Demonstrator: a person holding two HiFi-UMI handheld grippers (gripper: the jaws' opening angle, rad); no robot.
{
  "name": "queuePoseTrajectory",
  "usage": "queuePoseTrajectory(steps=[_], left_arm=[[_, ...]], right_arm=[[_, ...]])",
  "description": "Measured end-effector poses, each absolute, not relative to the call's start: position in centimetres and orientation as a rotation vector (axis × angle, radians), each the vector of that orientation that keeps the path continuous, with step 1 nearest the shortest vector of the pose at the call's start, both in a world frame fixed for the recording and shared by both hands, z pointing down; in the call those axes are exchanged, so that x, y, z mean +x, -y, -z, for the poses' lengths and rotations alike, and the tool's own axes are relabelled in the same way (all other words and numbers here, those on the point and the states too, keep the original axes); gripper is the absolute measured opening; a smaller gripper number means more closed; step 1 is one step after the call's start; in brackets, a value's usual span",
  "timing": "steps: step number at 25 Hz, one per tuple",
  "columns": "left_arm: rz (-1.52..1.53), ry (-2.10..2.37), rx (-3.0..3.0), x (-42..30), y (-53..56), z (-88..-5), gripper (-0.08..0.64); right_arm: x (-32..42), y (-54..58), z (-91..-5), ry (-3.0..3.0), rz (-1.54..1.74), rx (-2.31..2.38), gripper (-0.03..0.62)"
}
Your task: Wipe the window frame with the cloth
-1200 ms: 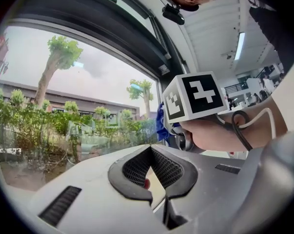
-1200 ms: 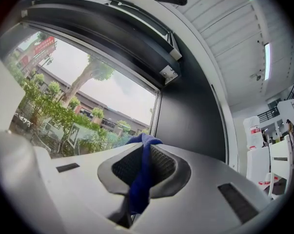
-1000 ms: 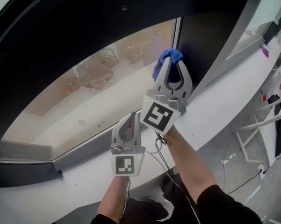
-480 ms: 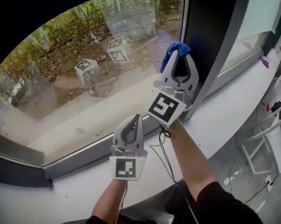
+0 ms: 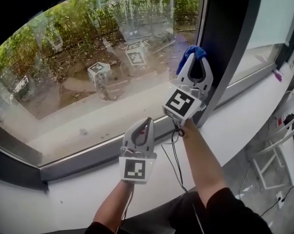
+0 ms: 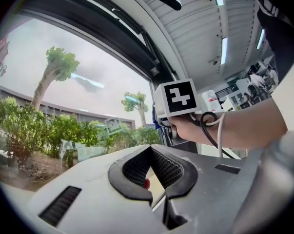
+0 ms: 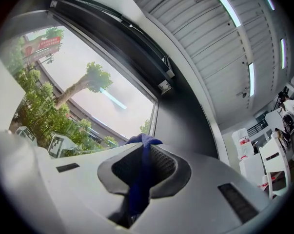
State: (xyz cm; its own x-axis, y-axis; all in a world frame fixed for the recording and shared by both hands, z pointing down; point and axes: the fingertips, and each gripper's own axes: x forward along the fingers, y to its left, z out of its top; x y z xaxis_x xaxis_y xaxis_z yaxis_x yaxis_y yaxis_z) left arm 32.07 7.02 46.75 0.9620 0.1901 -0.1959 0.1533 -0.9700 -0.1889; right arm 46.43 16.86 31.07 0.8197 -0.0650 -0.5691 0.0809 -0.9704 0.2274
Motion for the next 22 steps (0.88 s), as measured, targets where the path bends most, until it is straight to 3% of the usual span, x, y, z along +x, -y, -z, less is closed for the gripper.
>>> queuePoseTrajectory(steps=[13,22], left_arm=[[-0.386,0.258,-2.946,32.7,-6.7,-46.4,0.005],[-0.312,0.234,-2.968,33.1,-6.4,-48.4,0.005]], right_arm=[[46.1,-16.4,-31.9,-0.049,0.988,2.669,0.023],[46.4,-16.7,-33.9,-0.040,0.897,2.745,0.023]])
